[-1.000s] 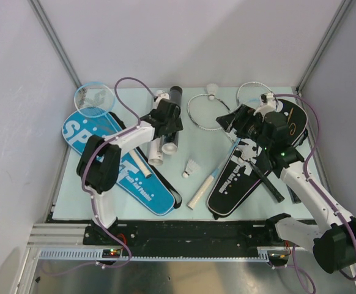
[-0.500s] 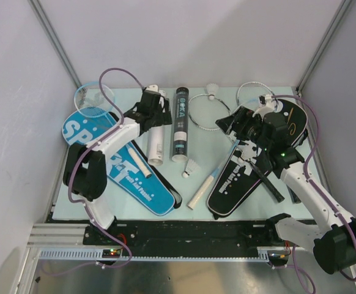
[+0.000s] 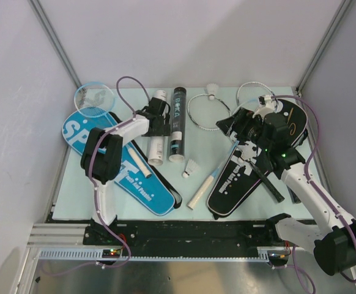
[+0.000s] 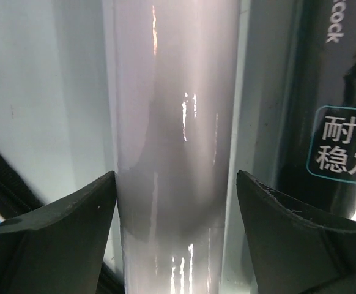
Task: Pack up the badminton gear
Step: Open the lid of the shuttle tube.
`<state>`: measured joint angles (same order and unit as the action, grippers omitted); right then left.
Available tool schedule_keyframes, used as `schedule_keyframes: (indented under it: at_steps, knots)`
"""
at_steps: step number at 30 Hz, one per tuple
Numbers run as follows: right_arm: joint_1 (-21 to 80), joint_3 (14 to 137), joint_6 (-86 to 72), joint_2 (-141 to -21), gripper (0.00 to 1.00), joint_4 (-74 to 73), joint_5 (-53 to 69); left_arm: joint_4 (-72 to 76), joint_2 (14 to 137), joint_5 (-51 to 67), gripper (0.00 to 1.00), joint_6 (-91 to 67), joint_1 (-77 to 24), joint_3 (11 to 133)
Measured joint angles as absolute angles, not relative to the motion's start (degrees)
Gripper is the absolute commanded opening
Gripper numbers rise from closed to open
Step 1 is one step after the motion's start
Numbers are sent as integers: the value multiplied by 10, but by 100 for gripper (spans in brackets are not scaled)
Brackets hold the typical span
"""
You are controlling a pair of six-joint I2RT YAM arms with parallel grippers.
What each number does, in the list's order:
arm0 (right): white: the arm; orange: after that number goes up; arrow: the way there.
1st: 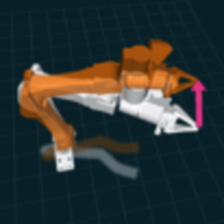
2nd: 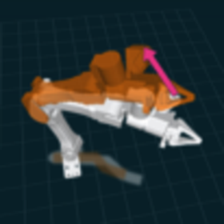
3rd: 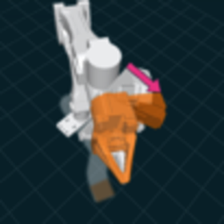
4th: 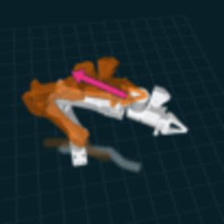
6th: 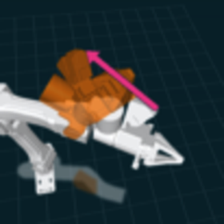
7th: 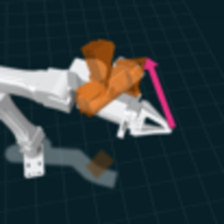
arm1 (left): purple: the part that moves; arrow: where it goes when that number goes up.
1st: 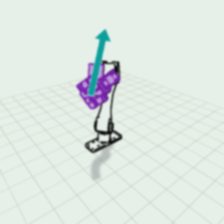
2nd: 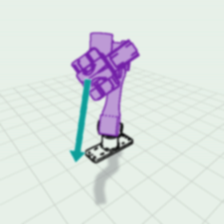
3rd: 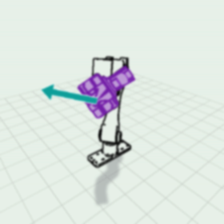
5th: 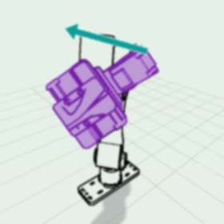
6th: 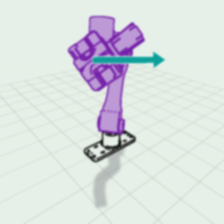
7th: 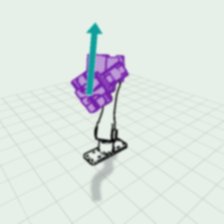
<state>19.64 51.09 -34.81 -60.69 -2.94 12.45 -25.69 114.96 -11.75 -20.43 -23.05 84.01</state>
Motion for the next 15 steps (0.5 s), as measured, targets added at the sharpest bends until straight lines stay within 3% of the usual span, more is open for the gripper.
schedule_keyframes:
  at_steps: [7,15]
  knots:
    - [196,511,-344,-607,85,-30,124,-276,1173,-116,63,-200,-228,854]
    - [196,511,-340,-606,84,-30,124,-293,1162,-114,52,-188,-227,860]
